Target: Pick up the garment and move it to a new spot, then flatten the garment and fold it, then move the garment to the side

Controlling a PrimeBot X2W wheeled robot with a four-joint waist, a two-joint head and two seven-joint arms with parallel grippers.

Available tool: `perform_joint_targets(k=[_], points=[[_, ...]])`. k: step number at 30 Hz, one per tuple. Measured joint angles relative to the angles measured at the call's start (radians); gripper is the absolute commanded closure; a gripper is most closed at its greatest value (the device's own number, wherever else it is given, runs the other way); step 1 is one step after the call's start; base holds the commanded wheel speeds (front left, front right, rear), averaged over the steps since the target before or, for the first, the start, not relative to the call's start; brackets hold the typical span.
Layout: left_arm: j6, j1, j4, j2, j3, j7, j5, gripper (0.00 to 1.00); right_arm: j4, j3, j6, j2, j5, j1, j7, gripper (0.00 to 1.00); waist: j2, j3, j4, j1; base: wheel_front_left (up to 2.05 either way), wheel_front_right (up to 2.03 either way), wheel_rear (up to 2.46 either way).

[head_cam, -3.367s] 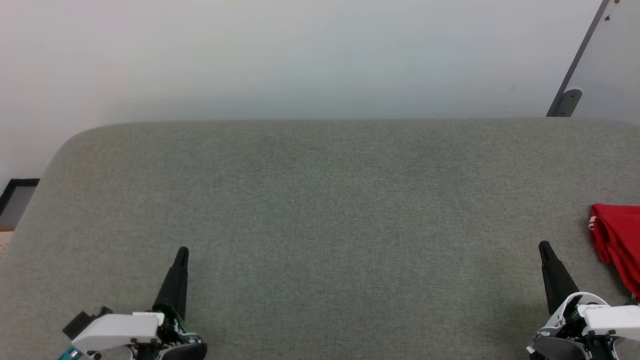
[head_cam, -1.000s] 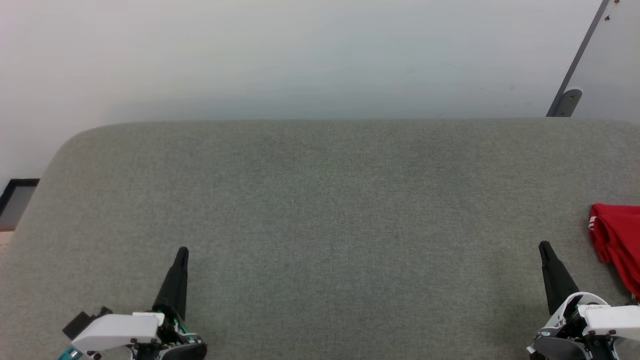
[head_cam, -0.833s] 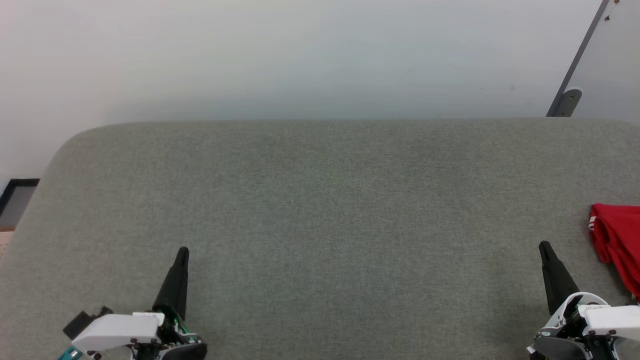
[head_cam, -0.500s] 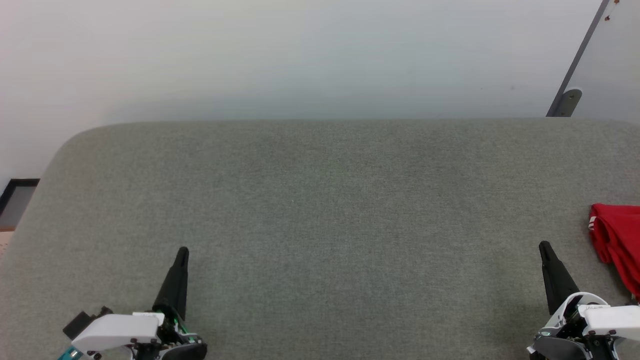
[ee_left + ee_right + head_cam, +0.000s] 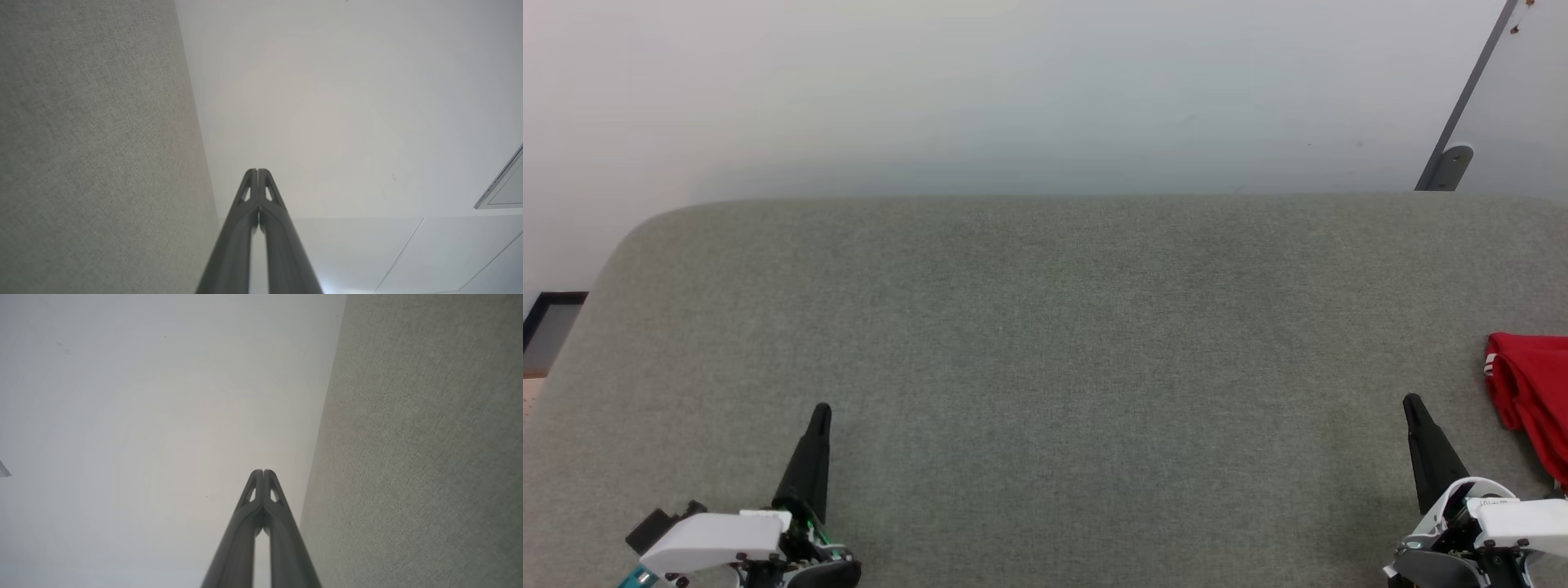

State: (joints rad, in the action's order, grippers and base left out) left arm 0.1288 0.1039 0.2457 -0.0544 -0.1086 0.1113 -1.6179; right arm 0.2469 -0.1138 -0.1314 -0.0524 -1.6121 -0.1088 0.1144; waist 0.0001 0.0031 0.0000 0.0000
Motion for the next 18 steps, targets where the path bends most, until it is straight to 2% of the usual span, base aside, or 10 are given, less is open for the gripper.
perform_joint_targets(k=[18], points=[[0.0, 0.0, 0.0, 0.001, -0.001, 0.002, 0.0, 1.0, 0.0, 0.0, 0.0, 0.0, 0.0, 0.0, 0.0, 1.0, 0.0, 0.0, 0.0, 0.0, 0.0, 0.0, 0.0]])
